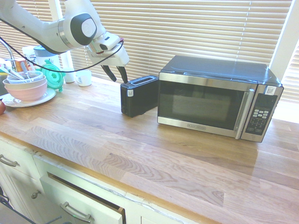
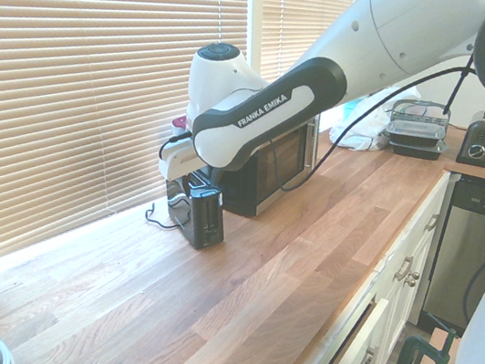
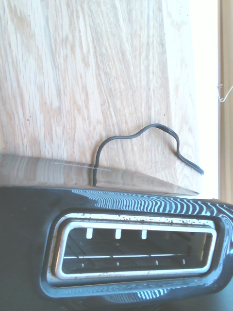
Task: Press the toaster
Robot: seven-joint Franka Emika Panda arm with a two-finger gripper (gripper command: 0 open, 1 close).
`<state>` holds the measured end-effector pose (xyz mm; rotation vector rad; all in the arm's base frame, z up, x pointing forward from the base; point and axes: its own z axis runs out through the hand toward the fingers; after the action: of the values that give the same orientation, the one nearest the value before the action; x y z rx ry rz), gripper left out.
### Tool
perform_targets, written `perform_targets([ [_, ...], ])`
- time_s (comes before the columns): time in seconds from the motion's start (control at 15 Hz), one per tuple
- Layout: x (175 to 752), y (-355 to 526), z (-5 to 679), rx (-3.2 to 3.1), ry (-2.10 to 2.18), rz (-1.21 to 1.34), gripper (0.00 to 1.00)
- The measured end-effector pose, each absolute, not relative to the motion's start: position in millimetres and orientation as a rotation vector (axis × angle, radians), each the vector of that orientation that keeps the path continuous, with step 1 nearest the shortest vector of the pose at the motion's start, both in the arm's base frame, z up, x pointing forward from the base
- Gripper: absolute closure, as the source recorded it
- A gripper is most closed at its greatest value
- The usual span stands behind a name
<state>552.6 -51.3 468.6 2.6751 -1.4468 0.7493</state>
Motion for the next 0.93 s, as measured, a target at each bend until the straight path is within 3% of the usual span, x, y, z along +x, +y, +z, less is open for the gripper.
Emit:
perform_targets([
  [0.93,546.6,-75.8,470.5,2.697,-1.479,0.743,1.00],
])
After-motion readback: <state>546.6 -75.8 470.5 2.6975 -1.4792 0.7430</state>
